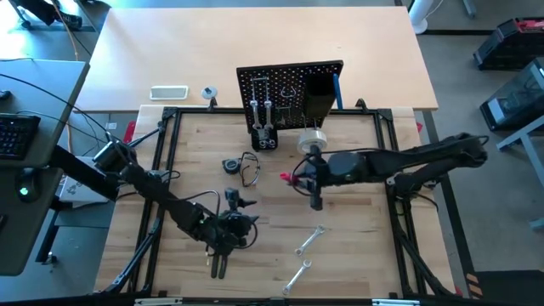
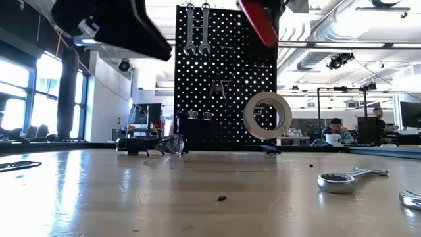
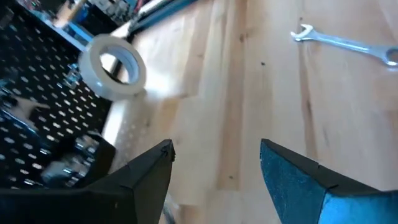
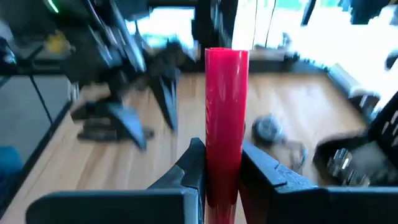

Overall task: Hang tools onto peg board
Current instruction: Put the red cutter into the top black bin on the peg board

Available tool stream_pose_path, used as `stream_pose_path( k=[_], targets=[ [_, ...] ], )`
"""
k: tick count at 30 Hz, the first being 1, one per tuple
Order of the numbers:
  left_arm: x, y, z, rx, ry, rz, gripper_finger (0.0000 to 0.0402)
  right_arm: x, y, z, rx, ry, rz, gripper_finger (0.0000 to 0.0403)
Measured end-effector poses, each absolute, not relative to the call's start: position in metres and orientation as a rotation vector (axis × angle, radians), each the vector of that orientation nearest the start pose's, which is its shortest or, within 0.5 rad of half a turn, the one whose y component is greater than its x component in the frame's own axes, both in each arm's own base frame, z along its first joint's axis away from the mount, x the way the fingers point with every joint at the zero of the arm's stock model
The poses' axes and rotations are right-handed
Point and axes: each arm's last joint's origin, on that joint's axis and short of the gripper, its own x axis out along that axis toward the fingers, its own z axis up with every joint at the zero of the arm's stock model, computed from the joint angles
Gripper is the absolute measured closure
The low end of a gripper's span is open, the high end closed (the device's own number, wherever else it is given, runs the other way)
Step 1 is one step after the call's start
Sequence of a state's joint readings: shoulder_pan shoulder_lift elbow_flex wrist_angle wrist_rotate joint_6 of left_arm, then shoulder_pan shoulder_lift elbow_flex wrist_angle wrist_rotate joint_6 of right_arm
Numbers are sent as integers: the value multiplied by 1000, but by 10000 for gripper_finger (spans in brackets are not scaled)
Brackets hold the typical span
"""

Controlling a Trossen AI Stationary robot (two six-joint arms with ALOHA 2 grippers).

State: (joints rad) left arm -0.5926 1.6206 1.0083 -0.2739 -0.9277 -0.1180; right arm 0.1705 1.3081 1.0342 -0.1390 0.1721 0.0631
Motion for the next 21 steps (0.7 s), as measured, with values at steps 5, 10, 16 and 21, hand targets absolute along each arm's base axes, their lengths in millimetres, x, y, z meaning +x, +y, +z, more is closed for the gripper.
stream_pose_path(
  k=[5, 10, 16, 21],
  targets=[
    [273, -158, 193, 398, 625, 363, 170, 287, 54, 337, -105, 315, -25, 350],
    [270, -158, 181, 286, 583, 346, 170, 286, 62, 359, -210, 244, -62, 350],
    [266, -159, 171, 207, 513, 324, 170, 284, 66, 381, -286, 175, -107, 350],
    [264, -158, 166, 155, 469, 301, 170, 283, 68, 396, -329, 139, -139, 350]
  ],
)
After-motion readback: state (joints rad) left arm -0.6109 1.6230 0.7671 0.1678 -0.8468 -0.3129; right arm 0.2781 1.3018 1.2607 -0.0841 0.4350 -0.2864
